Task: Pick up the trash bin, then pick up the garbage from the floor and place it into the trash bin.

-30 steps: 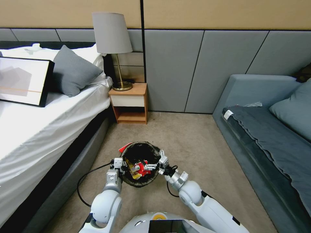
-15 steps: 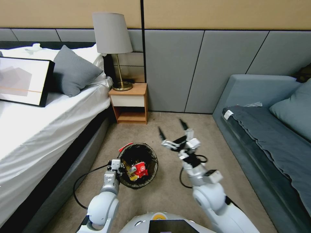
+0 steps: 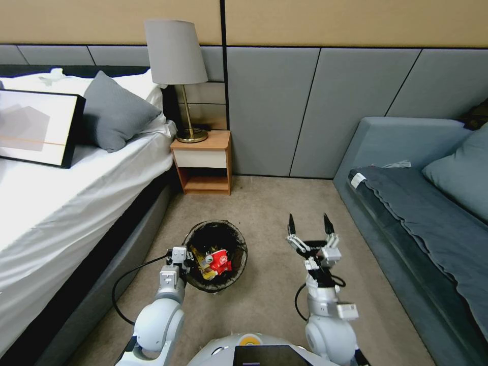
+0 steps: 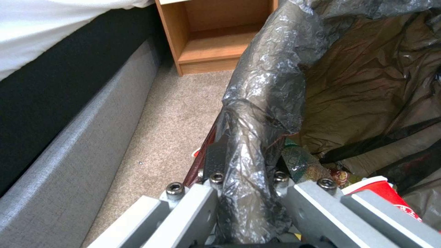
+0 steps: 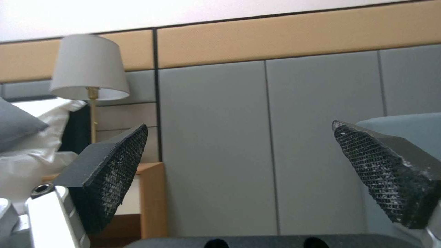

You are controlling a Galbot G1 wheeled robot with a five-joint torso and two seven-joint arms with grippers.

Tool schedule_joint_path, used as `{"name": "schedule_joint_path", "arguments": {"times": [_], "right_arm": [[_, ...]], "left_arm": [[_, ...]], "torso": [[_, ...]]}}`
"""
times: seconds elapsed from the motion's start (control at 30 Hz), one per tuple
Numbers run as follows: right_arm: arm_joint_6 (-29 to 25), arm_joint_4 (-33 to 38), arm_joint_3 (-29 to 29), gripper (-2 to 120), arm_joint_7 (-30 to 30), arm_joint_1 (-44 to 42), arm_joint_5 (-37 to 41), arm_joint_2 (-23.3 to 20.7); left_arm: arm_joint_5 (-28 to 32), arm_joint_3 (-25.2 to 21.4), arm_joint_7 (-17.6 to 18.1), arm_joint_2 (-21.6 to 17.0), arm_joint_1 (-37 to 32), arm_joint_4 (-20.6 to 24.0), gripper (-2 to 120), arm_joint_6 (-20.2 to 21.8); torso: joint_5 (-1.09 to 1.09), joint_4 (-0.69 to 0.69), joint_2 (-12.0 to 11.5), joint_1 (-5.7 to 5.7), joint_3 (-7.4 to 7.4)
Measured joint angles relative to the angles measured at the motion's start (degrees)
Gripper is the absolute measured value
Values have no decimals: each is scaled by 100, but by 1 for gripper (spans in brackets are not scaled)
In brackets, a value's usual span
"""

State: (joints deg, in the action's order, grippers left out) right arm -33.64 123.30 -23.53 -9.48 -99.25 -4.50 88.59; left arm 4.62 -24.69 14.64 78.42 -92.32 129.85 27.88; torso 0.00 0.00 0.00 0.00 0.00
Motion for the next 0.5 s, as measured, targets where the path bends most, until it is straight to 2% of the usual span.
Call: {"name": "schedule_joint_path", "arguments": {"times": [0.3, 0.5], "right_arm": [[-74, -458, -33, 100, -63, 116, -101, 56], [-84, -521, -42, 100, -29, 189, -115, 71]], "left_arm": [[0, -9, 14, 31, 11, 17, 0, 1], [55, -9, 29, -5, 20, 17, 0, 11]], "torso": [[0, 0, 0, 0, 0], [0, 0, 0, 0, 0]]}}
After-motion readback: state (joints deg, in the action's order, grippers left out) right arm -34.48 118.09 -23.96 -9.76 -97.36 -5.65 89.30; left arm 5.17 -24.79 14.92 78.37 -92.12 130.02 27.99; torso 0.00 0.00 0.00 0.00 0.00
